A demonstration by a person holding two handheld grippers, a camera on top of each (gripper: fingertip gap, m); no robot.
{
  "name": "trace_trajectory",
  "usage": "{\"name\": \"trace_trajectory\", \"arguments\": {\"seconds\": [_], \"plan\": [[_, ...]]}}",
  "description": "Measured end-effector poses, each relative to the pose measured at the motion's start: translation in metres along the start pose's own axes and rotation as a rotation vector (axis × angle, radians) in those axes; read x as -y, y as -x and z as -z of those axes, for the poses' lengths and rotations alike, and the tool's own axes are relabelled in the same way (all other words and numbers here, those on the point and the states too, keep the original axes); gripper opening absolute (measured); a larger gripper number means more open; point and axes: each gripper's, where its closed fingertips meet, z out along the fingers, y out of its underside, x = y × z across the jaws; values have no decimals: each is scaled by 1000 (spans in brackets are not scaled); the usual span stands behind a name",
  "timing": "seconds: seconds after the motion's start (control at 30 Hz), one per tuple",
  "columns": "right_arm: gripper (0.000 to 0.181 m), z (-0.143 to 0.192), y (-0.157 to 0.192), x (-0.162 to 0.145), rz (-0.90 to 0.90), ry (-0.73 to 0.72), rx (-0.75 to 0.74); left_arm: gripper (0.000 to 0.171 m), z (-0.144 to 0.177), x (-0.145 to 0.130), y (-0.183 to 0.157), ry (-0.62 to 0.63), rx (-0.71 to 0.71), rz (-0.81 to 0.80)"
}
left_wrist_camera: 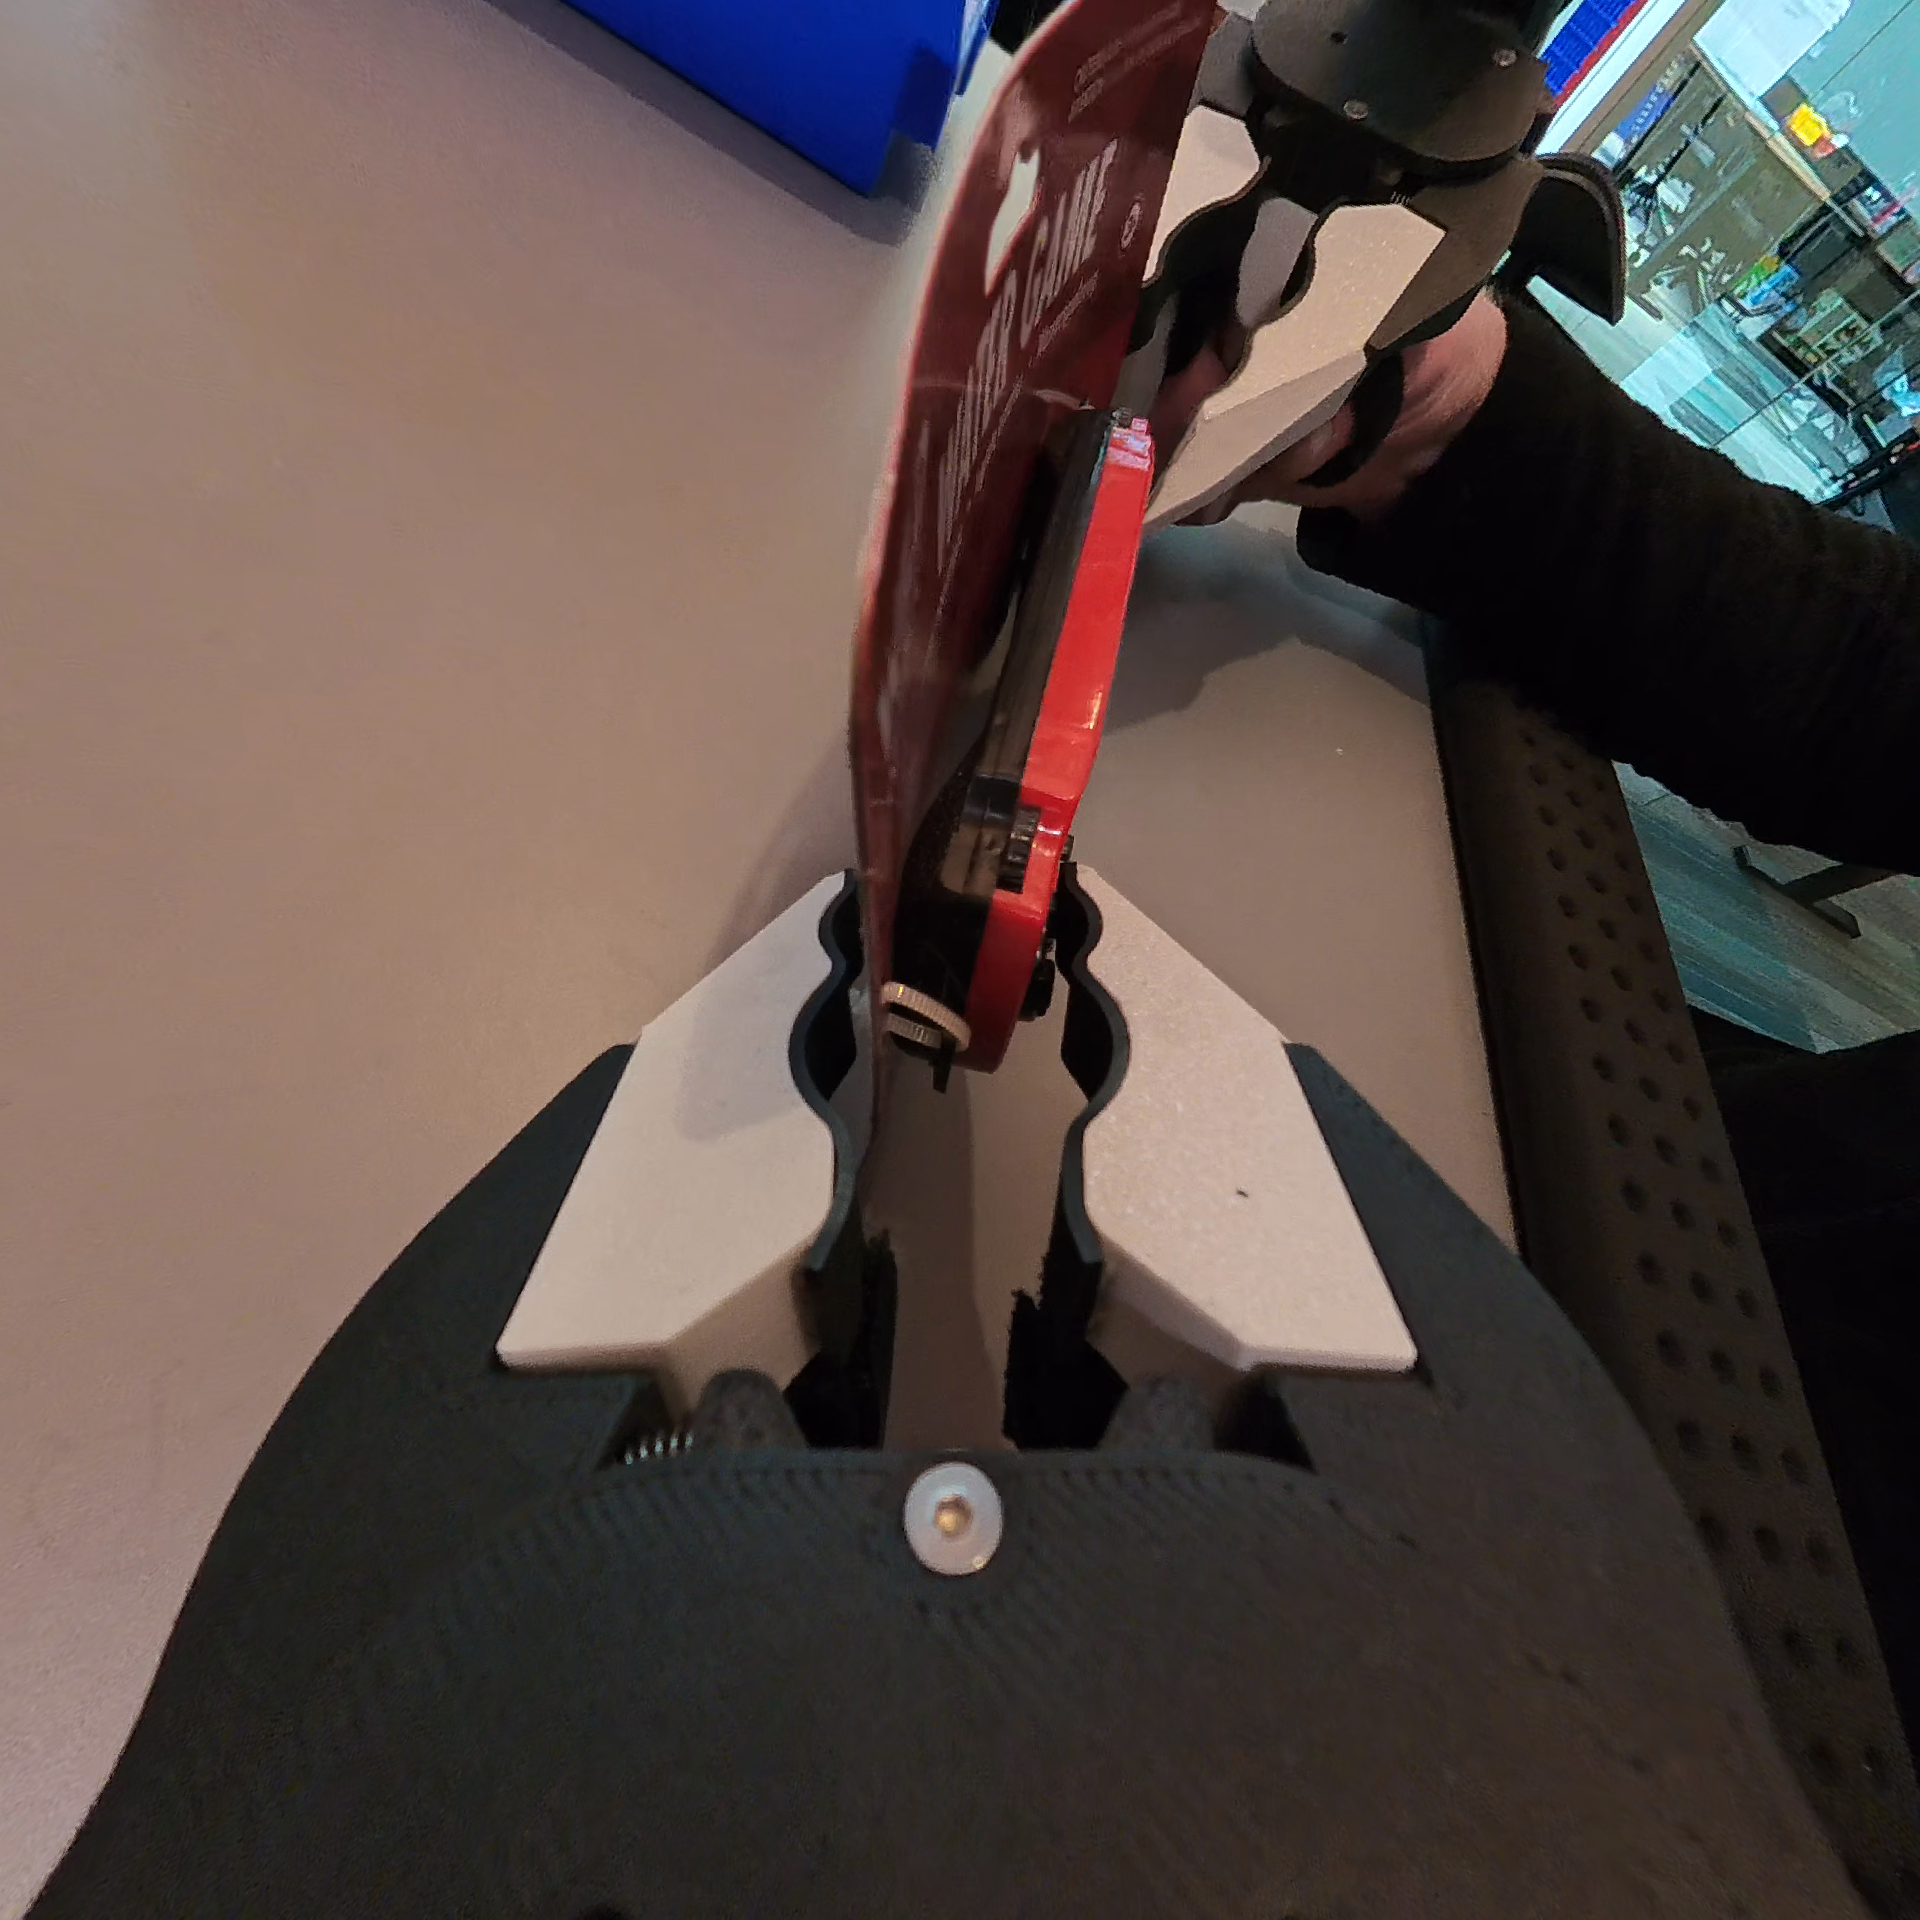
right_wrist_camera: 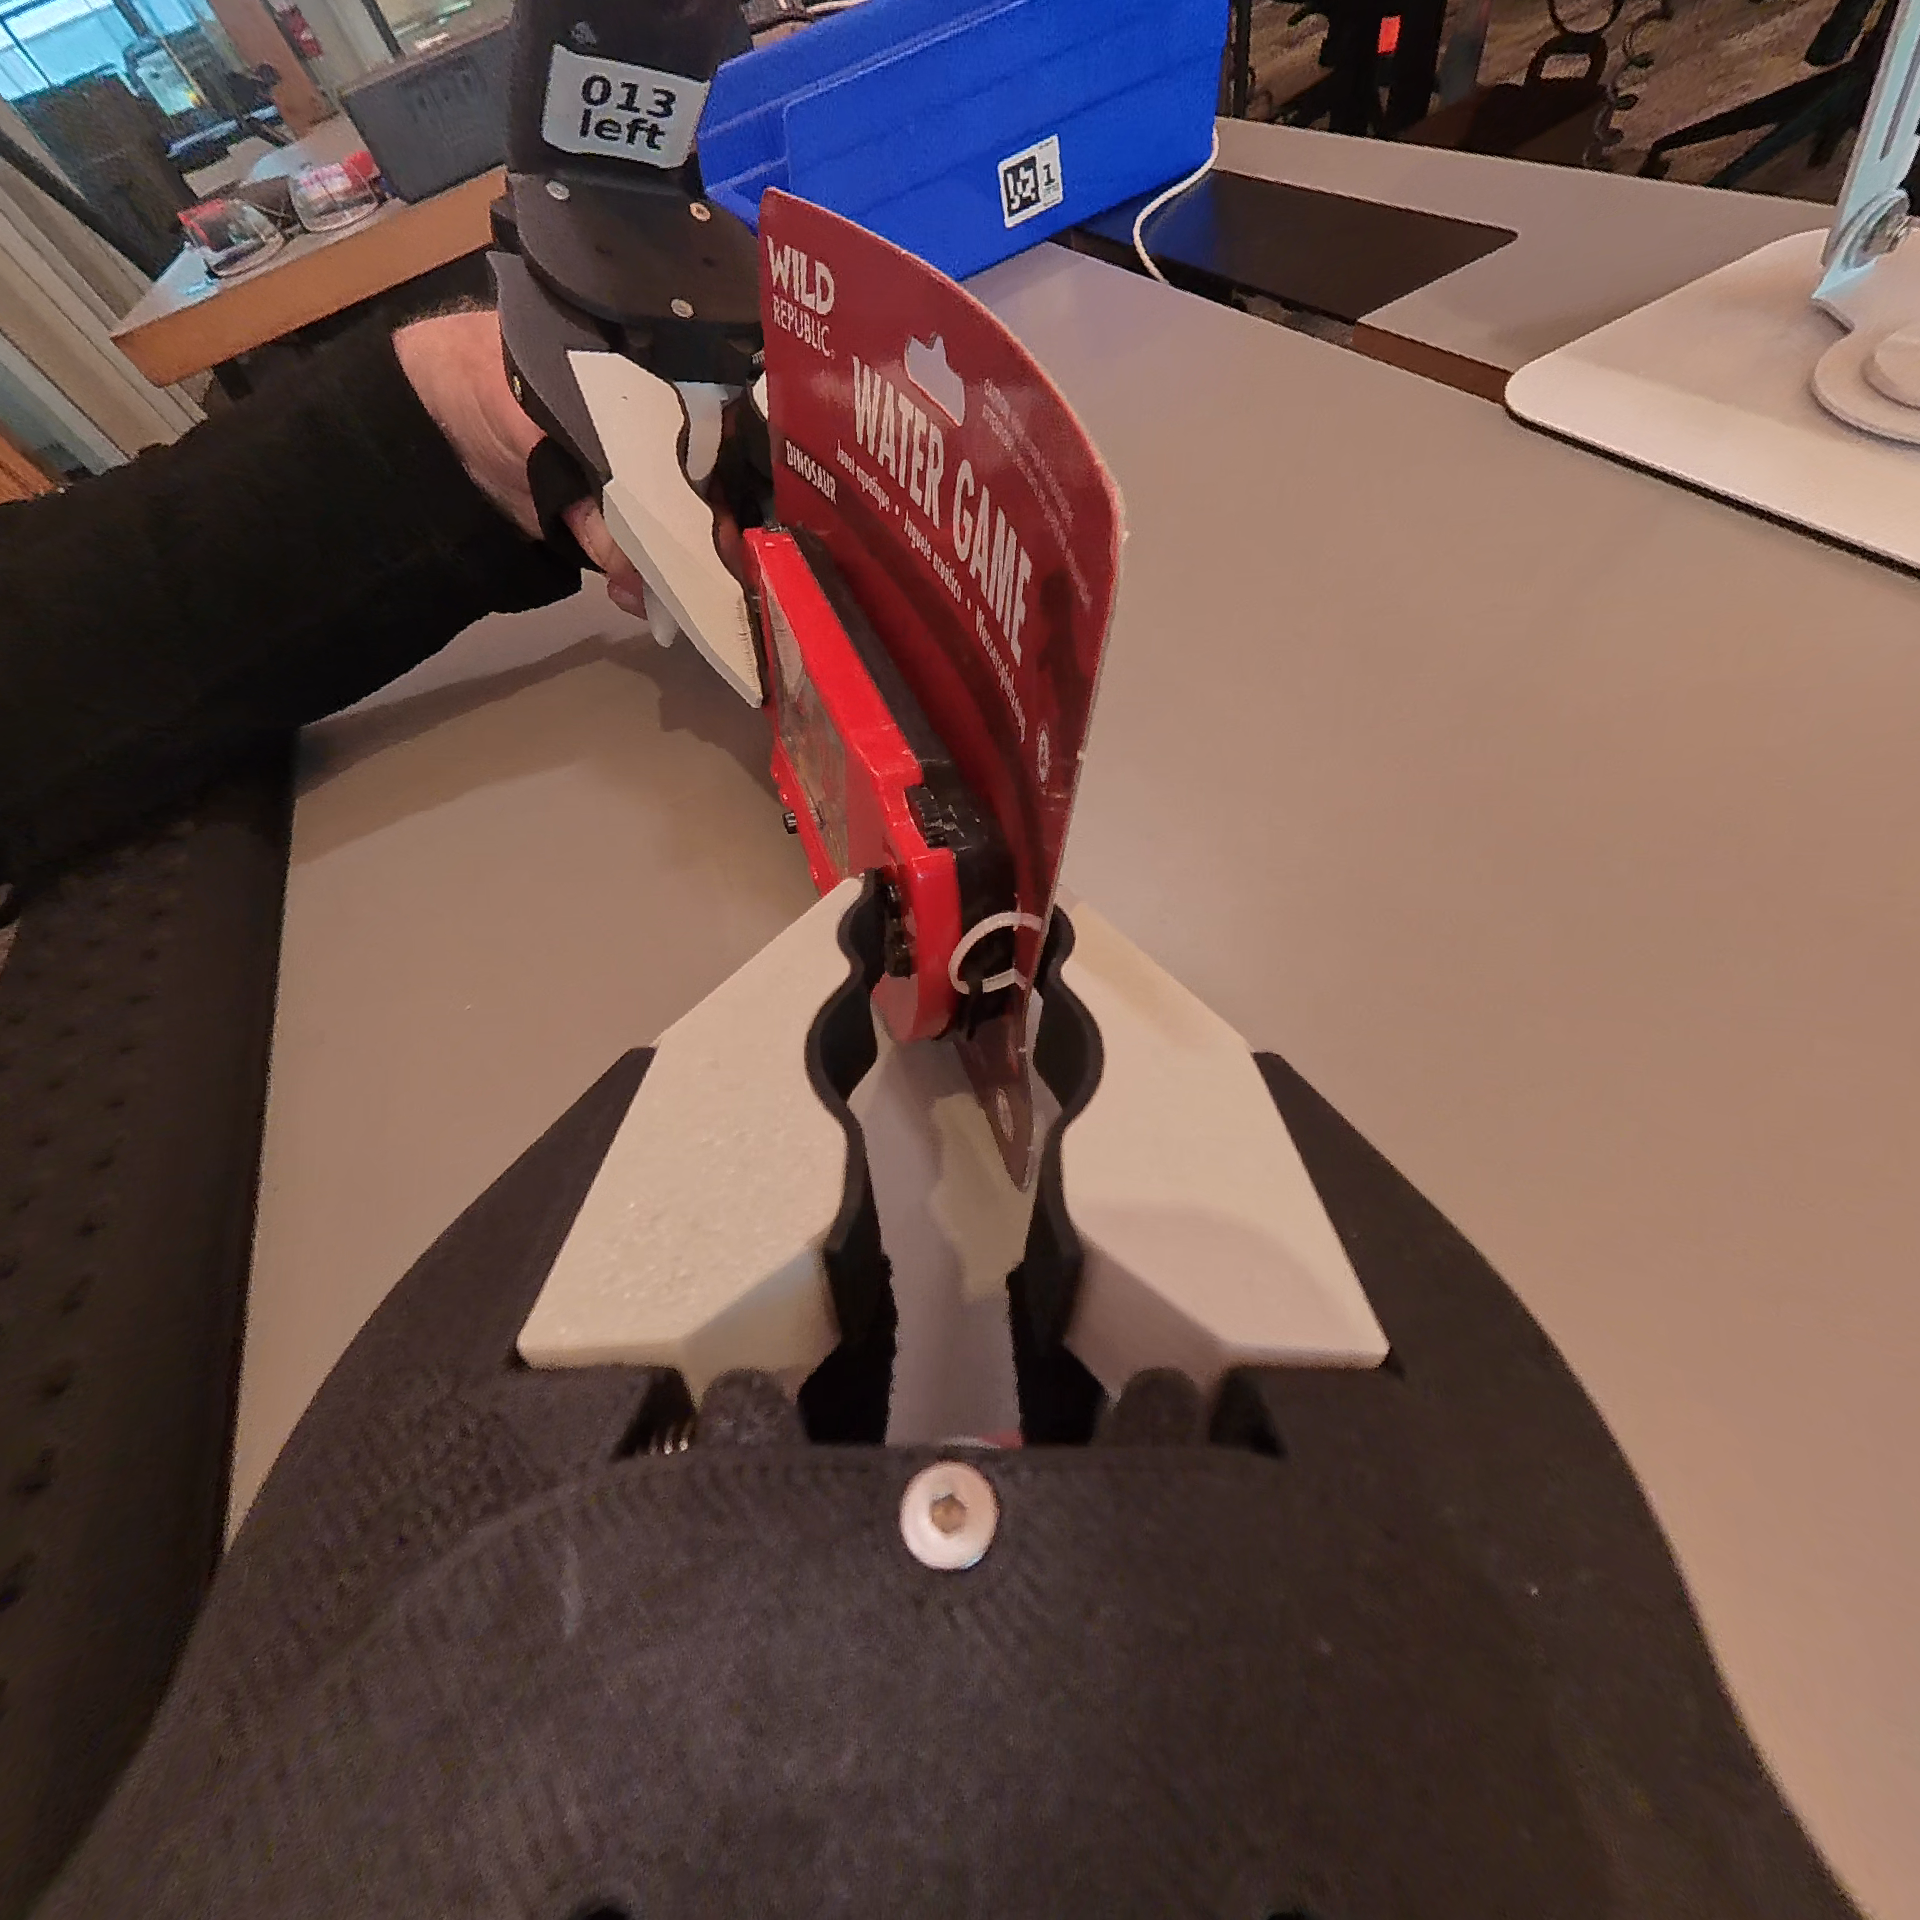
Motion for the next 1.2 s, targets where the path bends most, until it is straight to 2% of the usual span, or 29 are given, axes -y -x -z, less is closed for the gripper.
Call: {"name": "trace_trajectory", "arguments": {"seconds": [0.43, 0.87, 1.2], "plan": [[31, 0, 0, 0, -9, -27, 14, 35, 0, 0, 0, 1, -3, 0], [39, 0, 0, -14, 47, 53, -8, 35, 0, 0, 1, -3, -4, 6], [32, -2, -1, -17, 47, 66, -17, 35, 0, 0, 1, -5, -4, 9]]}}
